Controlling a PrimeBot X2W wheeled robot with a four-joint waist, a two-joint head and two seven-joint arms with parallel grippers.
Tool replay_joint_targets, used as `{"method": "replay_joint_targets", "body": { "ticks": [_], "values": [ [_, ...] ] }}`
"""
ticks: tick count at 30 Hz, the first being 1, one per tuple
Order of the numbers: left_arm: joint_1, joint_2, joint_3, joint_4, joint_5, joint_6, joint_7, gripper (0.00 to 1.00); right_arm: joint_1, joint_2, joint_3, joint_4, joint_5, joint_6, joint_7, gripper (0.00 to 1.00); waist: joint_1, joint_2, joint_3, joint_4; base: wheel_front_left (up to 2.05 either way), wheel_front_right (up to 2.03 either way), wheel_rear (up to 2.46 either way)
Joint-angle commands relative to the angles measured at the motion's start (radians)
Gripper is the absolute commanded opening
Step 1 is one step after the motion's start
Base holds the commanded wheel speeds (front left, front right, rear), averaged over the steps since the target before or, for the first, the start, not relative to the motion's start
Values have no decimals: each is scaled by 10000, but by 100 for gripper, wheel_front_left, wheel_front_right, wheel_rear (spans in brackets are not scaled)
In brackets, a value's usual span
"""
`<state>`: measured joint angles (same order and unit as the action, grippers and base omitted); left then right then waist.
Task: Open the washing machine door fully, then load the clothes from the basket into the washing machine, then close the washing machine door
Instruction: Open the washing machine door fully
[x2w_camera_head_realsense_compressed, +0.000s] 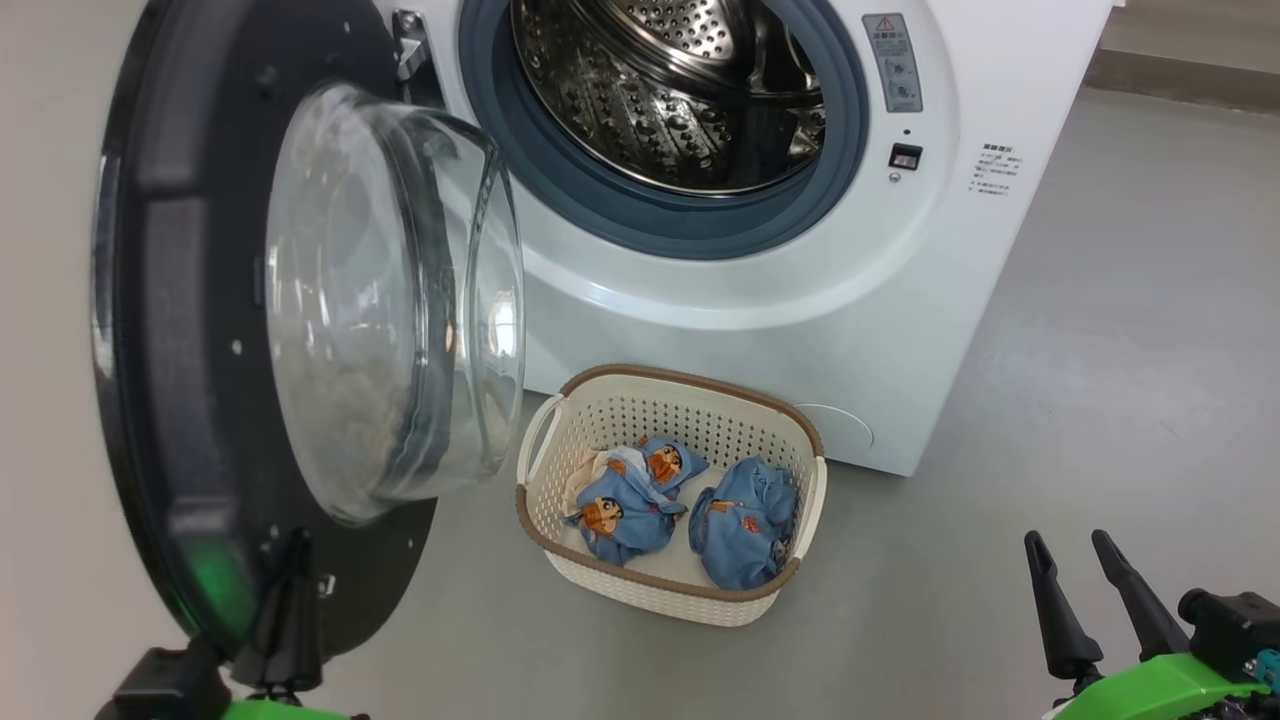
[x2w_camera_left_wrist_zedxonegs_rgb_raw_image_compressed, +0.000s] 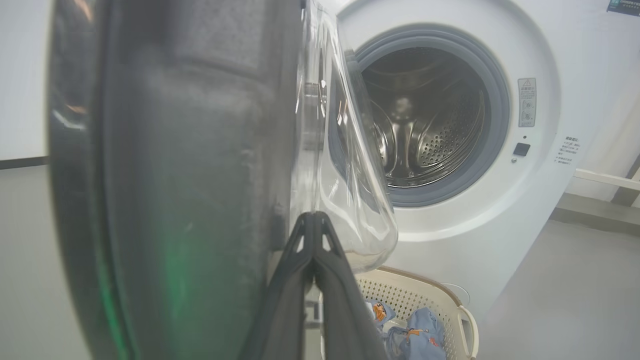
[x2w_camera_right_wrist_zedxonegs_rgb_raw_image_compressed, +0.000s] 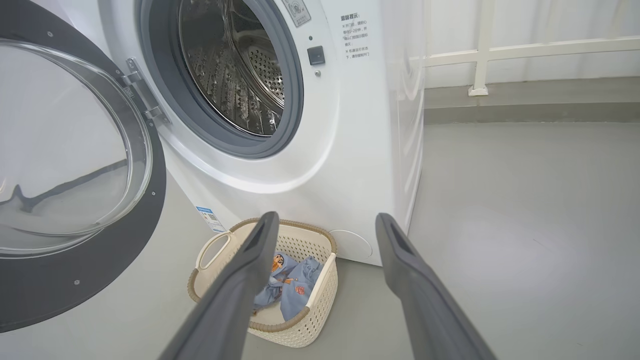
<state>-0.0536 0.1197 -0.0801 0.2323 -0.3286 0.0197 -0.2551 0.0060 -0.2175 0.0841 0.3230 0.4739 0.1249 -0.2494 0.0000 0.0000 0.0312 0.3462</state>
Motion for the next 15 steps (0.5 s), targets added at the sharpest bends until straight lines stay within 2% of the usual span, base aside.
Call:
{"method": "replay_joint_targets", "body": {
  "ticks": [1,15],
  "values": [
    [-390,404,659,-45,-5,155,-67,0,-23,-135,105,-259,-110,58,-124,100,0,0,63,42,0,0,0],
    [-1267,685,1806,642,190,381,-67,0,-230,-171,70,-315,-142,58,-124,100,0,0,580,186,0,0,0]
  ]
}}
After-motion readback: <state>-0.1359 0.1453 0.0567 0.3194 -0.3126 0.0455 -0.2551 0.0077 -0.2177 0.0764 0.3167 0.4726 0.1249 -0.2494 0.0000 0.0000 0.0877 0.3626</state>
